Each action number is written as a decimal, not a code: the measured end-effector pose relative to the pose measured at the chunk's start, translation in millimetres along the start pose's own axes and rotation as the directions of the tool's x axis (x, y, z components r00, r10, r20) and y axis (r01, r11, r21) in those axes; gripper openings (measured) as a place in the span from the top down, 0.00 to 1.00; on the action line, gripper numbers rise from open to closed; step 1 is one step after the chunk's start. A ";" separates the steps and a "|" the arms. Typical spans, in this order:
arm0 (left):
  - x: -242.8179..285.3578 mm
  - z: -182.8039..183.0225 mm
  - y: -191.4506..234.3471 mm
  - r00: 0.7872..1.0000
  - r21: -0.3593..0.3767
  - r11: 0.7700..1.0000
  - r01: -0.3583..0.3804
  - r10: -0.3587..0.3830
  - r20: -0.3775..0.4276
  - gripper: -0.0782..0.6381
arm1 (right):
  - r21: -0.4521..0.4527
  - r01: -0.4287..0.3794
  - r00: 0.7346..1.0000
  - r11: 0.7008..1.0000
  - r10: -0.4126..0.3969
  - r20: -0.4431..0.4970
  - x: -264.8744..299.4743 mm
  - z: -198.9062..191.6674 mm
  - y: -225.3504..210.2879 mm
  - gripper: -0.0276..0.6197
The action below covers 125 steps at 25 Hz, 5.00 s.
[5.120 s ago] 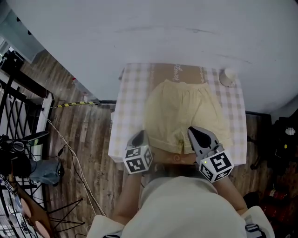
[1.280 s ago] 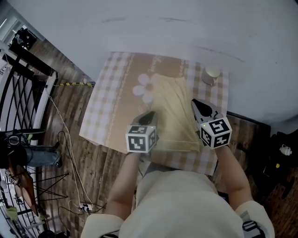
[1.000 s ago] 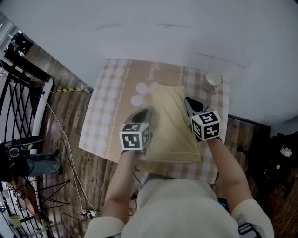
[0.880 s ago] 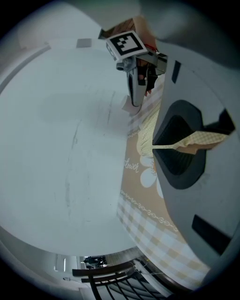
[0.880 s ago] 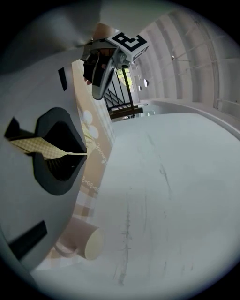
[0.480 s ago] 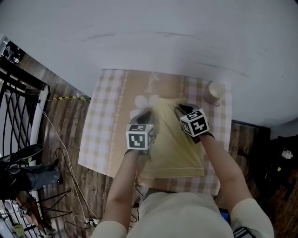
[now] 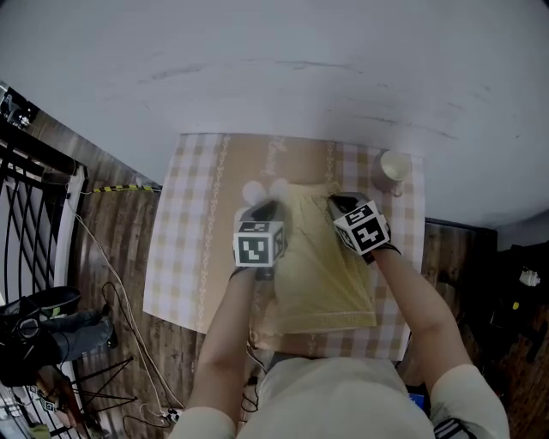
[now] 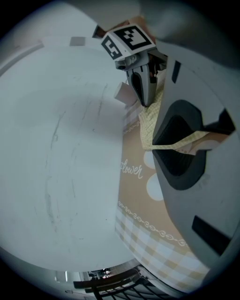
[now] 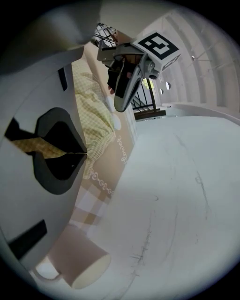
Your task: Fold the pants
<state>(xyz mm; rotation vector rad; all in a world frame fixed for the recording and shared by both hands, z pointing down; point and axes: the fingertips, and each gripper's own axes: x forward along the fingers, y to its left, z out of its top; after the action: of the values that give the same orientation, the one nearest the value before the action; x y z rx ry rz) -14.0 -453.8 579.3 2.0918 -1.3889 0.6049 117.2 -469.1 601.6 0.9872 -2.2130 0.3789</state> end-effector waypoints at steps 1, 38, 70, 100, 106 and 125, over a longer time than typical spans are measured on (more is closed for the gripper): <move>1.6 1.2 -1.4 1.000 -0.002 1.000 0.008 -0.008 -0.001 0.86 | -0.011 0.012 1.000 1.000 -0.012 0.000 -3.2 -0.1 -5.9 0.95; 3.4 12.5 -31.7 0.997 0.142 0.987 0.074 -0.073 -0.012 0.81 | -0.024 -0.102 0.994 0.994 0.103 0.032 -44.0 15.3 -19.2 0.94; -168.3 -146.6 -131.4 0.997 0.165 0.984 0.065 -0.069 0.020 0.81 | -0.080 -0.196 0.965 0.977 0.206 0.163 -198.7 -94.6 126.1 0.94; -214.6 -200.8 -155.5 0.989 0.091 0.987 0.132 -0.137 0.055 0.65 | 0.052 -0.238 0.970 0.970 0.234 0.072 -208.3 -183.0 165.1 0.86; -225.5 -207.4 -156.2 0.989 0.104 0.986 0.129 -0.136 0.065 0.66 | 0.064 -0.188 0.980 0.980 0.183 0.076 -218.8 -184.1 172.3 0.86; -354.0 -266.1 -153.4 0.983 -0.004 0.997 0.076 -0.074 0.170 0.85 | 0.160 -0.075 0.958 0.984 0.026 0.285 -307.8 -171.3 297.7 0.93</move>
<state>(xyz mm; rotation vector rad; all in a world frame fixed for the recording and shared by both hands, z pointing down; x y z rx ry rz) -17.9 11.5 522.8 2.2191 -1.3940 0.3952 125.0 -15.5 518.7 1.1357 -2.4994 0.4821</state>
